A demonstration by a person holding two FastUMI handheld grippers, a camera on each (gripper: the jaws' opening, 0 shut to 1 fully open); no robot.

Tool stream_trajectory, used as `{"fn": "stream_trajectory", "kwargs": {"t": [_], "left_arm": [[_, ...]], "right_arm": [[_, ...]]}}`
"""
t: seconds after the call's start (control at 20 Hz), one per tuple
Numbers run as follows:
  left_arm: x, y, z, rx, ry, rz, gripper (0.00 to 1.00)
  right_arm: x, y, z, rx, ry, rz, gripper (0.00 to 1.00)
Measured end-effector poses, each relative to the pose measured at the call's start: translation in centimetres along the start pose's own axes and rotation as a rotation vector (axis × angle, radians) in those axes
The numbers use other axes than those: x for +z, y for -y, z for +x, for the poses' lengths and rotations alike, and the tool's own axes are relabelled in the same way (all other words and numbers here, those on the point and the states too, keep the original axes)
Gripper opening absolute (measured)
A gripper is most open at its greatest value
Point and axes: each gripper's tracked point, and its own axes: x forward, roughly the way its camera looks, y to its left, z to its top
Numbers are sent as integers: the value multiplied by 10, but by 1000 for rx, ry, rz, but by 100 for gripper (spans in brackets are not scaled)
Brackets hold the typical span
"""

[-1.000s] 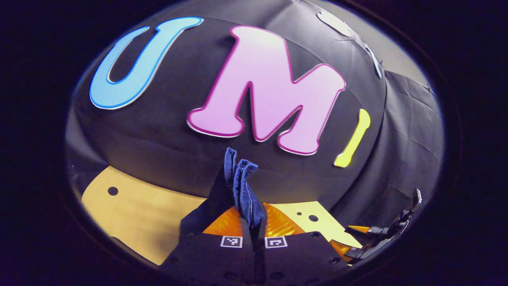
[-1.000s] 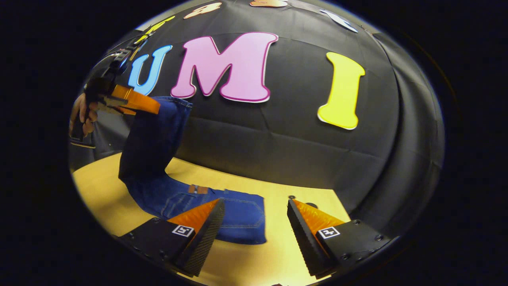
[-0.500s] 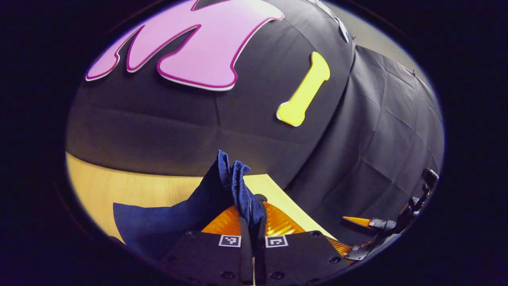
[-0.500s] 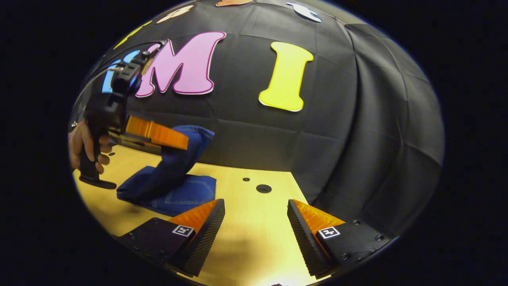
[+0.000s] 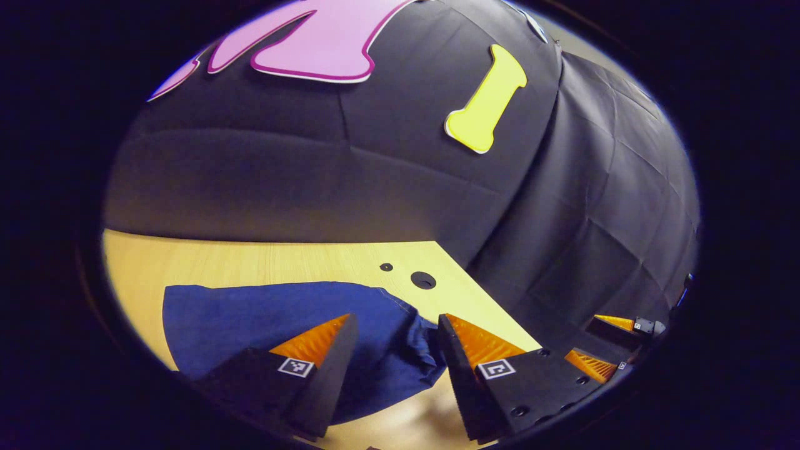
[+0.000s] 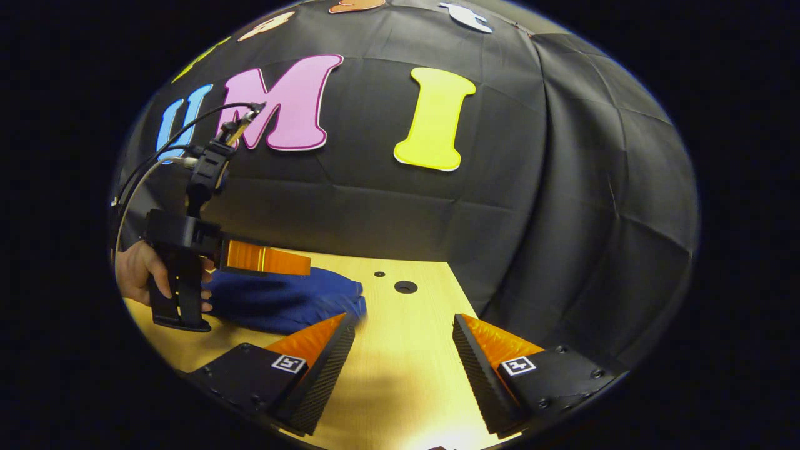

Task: Grasp the waist and the cuffs of the jeans and fold them to make the two legs overlap; first hold the waist and fold one-third of the jeans toward the cuffs, then hold the cuffs and fold the remaining one-third in the same direction to finish folding.

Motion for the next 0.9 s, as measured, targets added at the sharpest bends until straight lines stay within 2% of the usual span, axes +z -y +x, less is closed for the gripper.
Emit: {"fn": "stream_trajectory", "kwargs": {"t": [0.05, 0.1, 0.25, 0.5, 0.6, 0.75, 0.9], "left_arm": [[7, -8, -22, 13, 28, -10, 93], [15, -16, -42, 36, 59, -17, 97], [47, -45, -128, 122, 174, -9, 98], [103, -85, -293, 314, 391, 96, 97], [107, -87, -348, 341, 428, 112, 97], [110, -81, -420, 339, 501, 98, 96], [105, -81, -473, 379, 542, 118, 94]], "right_arm": [[8, -6, -8, 7, 9, 4, 96], [16, -12, -15, 12, 17, 10, 96], [46, -39, -41, 45, 56, 11, 96], [109, -87, -106, 78, 141, 36, 96], [134, -104, -134, 83, 187, 50, 96], [165, -138, -173, 122, 216, 103, 96], [191, -153, -215, 121, 279, 114, 96]]}}
